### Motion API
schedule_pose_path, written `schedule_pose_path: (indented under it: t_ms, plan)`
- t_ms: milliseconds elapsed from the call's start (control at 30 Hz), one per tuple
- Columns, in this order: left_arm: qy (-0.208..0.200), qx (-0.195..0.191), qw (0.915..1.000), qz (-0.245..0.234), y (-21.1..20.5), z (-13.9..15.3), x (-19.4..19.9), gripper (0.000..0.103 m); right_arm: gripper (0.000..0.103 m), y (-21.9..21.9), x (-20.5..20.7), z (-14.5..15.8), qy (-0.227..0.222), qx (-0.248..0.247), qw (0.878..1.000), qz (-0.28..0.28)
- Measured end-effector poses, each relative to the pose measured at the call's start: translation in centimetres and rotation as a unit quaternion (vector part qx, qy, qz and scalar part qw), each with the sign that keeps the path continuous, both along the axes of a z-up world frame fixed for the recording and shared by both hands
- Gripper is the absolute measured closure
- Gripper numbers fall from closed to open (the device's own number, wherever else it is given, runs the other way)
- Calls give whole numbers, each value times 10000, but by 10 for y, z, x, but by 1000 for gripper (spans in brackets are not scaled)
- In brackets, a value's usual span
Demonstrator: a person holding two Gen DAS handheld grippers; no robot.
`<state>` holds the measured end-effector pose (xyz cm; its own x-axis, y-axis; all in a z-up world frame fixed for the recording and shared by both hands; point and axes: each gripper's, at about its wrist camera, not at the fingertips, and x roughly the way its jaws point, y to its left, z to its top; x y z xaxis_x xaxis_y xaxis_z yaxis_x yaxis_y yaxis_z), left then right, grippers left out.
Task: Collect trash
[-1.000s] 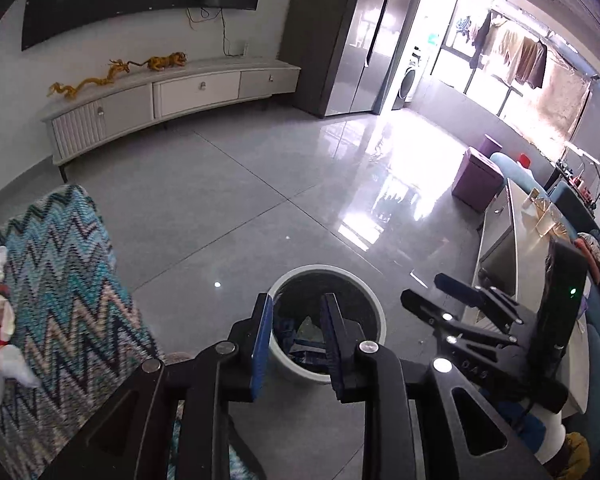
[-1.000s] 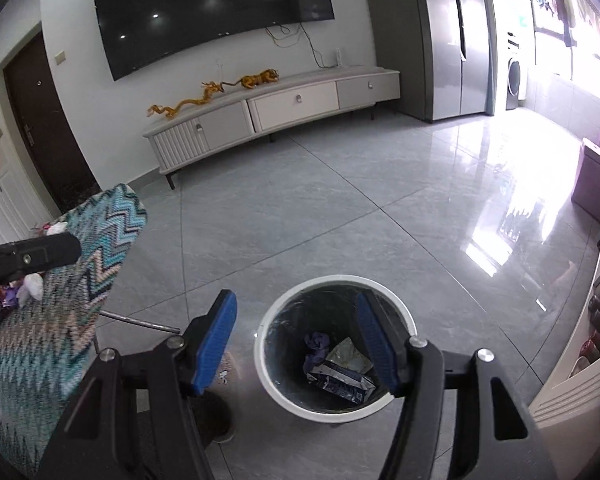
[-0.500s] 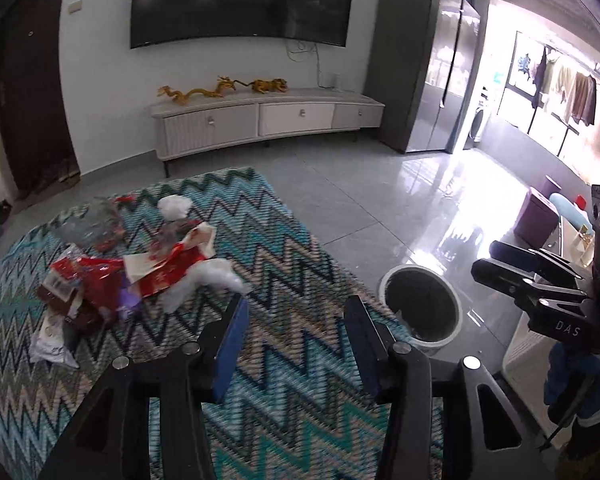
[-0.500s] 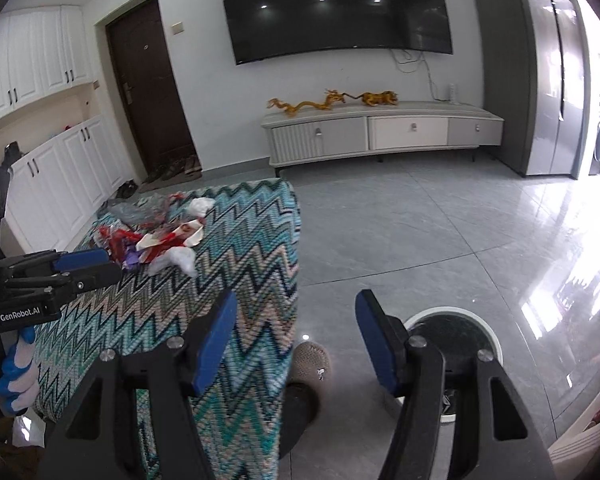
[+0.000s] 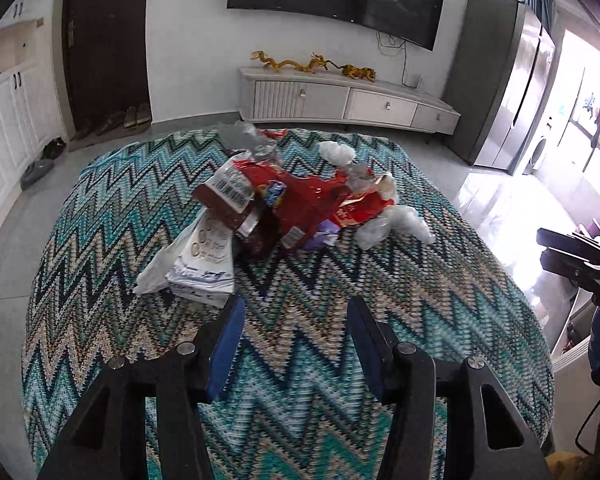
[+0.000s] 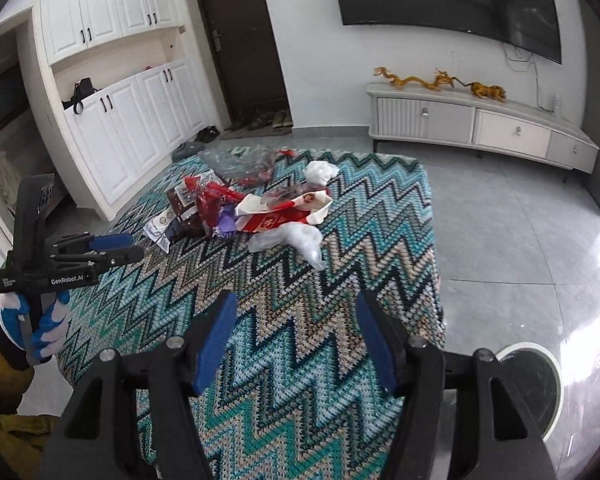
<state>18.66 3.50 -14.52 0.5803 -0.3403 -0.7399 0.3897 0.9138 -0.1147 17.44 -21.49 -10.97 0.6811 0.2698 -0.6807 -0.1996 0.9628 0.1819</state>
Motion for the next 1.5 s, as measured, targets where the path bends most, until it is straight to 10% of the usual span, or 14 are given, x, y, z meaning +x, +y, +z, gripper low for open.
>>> schedule_pose_path:
  t_ms: [600,900,1033,1500]
  plan:
    - [198,1199,9920,-333,-4,-34,91,38,43,20,114,-57,450,-90,9964,717]
    - [346,1508,9866,-508,-18,-50,98,57,49,23,144,-84,632,-63,9941,876]
    - [366,1523,9865,-476,-20,-51,97,57,69,23,146,-87,625,-43,9941,881]
    - [571,995,9933,-111,5,-37,48,58,72,24,80,-71,537,85,9946,887]
